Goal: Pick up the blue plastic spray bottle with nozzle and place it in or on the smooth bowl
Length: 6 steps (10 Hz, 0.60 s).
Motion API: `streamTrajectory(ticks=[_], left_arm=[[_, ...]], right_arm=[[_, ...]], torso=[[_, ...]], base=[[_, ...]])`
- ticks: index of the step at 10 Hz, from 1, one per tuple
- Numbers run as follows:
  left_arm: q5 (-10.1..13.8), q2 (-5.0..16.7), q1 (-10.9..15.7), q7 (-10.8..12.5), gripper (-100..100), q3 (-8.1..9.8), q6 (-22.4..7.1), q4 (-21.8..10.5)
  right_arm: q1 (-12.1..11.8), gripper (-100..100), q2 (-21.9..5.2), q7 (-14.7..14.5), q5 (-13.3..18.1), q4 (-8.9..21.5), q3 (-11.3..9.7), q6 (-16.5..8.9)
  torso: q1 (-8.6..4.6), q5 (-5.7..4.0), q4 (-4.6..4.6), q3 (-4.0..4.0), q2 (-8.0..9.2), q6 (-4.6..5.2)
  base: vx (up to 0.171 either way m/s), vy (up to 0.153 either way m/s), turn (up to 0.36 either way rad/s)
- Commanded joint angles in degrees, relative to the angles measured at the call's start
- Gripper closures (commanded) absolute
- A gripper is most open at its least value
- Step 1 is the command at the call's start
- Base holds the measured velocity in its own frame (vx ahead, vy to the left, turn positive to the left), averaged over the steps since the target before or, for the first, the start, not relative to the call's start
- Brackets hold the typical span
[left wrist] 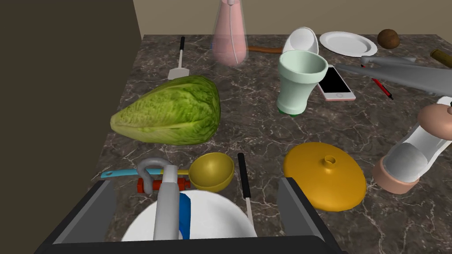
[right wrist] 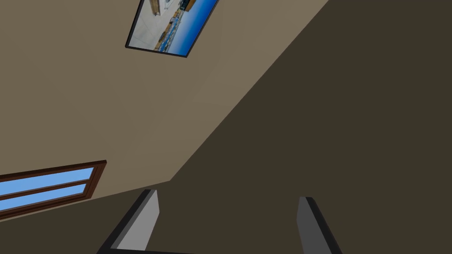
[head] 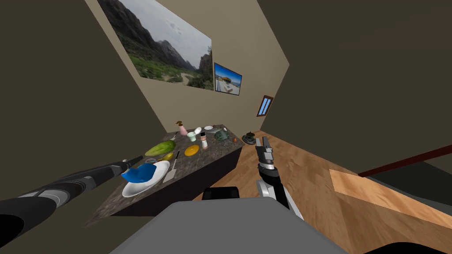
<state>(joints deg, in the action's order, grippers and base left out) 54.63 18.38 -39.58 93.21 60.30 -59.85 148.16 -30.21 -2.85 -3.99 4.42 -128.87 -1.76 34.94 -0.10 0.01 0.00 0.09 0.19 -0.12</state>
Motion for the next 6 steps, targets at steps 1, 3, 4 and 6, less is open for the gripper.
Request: streamTrajectory(ticks=[1, 3, 4, 6], left_arm=[[0.0, 0.0, 0.0, 0.0, 0, 0.0, 0.0, 0.0], [-0.01, 0.0, 0.01, -0.02, 0, -0.01, 0.01, -0.01], [-0.01, 0.0, 0.01, -0.02, 0, -0.01, 0.01, -0.02], [-0.01, 0.0, 0.01, -0.02, 0, -0.01, 0.01, -0.02]], right_arm=[[0.0, 0, 0.0, 0.0, 0.0, 0.0, 0.0, 0.0], [0.0, 0, 0.0, 0.0, 0.0, 0.0, 0.0, 0.0], [0.0, 0, 0.0, 0.0, 0.0, 0.0, 0.0, 0.0], [0.0, 0, 0.0, 0.0, 0.0, 0.0, 0.0, 0.0]], torso=[[0.0, 0.0, 0.0, 0.0, 0.0, 0.0], [0.0, 0.0, 0.0, -0.01, -0.01, 0.0], [0.0, 0.0, 0.0, -0.01, -0.01, 0.0], [0.0, 0.0, 0.0, -0.01, -0.01, 0.0]], base=[[0.0, 0.0, 0.0], [0.0, 0.0, 0.0], [0.0, 0.0, 0.0], [0.0, 0.0, 0.0]])
